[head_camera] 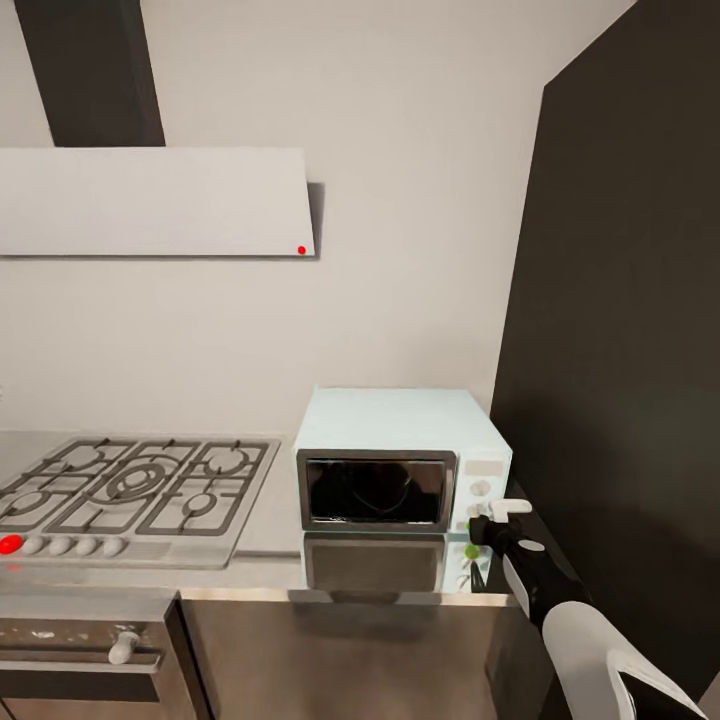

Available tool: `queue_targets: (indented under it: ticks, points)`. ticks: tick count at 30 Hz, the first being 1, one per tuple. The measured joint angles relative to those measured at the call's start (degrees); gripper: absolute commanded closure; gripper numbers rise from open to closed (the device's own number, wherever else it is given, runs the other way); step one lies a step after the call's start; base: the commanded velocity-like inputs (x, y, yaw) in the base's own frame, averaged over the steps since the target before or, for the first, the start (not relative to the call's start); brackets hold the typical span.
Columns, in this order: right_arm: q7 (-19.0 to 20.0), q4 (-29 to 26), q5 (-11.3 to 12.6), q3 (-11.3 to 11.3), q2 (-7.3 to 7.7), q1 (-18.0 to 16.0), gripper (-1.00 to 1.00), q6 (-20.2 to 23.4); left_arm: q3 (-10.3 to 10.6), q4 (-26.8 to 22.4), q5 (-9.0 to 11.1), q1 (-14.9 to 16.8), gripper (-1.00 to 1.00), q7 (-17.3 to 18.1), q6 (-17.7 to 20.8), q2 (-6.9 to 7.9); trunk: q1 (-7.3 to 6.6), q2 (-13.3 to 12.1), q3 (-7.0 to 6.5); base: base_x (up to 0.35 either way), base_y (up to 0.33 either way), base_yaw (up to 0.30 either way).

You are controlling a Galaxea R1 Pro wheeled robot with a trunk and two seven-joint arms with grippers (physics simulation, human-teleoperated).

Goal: In the kitchen, take the popcorn bag from the countertop, put it into the microwave, and heat it until the popcorn is cooked so the cooked popcorn ends up inside the bag.

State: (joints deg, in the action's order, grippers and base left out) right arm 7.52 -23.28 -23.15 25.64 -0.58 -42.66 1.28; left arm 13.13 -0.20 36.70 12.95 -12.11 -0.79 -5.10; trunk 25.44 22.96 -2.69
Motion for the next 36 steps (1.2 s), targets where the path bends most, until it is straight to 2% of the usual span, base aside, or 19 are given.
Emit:
queue_targets:
  ticks: [2,16,19,23,25,28,30,33,34,35,36]
  points:
    - [0.15,-0.01,-0.01,-0.06,-0.04,-0.62,1.0,0.0,0.01,0.02,-0.01,-0.01,-1.0,-0.01,0.0,-0.11,0.36,-0.14,-0.02,-0.295,0.0,0.0]
    - [0.34,-2.53,-0.68,-0.44,-0.31,-0.63,1.0,0.98,0.01,0.04,-0.02,-0.03,-1.0,0.02,0.03,-0.36,0.35,-0.09,-0.02,-0.345,0.0,0.0]
    - [0.44,-6.23,-4.24,-0.4,-0.86,-0.62,1.0,6.99,0.01,0.04,-0.05,-0.02,-1.0,0.02,0.07,-0.41,0.35,-0.09,-0.02,-0.346,0.0,0.0]
    - [0.62,-11.23,-4.5,-0.15,-0.99,-0.6,1.0,24.43,0.01,0.04,-0.08,0.01,-1.0,0.02,0.08,-0.45,0.35,-0.09,-0.02,-0.347,0.0,0.0]
    - [0.65,-12.57,-4.5,-0.12,-1.01,-0.61,1.0,28.16,0.02,0.04,-0.08,0.03,-1.0,0.02,0.08,-0.46,0.35,-0.09,-0.02,-0.346,0.0,0.0]
    - [0.61,-12.78,-4.68,-0.08,-1.02,-0.59,1.0,30.07,0.02,0.04,-0.32,0.0,-1.0,0.02,0.08,-0.5,0.35,-0.09,-0.02,-0.346,0.0,0.0]
    - [0.53,-11.26,-4.69,-0.06,-1.02,-0.57,1.0,30.18,0.01,0.04,-0.4,0.0,-1.0,0.02,0.08,-0.51,0.36,-0.09,-0.02,-0.347,0.0,0.0]
    - [-0.07,-1.41,-4.64,0.08,-0.6,-0.55,1.0,29.17,0.01,0.04,-0.37,0.02,-1.0,0.0,0.07,-0.51,0.35,-0.1,-0.01,-0.346,0.0,0.0]
    - [-0.24,5.14,-4.8,0.15,-0.32,-0.57,1.0,27.4,0.01,0.04,-0.35,0.01,-1.0,0.0,0.1,-0.51,0.35,-0.08,-0.01,-0.315,0.0,0.0]
    - [-0.27,13.1,-4.77,0.18,0.09,-0.56,1.0,22.98,0.01,0.04,-0.33,0.04,-1.0,0.01,0.12,-0.46,0.35,-0.1,0.0,-0.287,0.0,0.0]
    - [-0.38,18.23,-4.82,0.14,1.08,-0.49,1.0,18.71,0.01,0.05,-0.29,0.02,-1.0,0.01,0.14,-0.44,0.36,-0.08,0.0,-0.272,0.0,0.0]
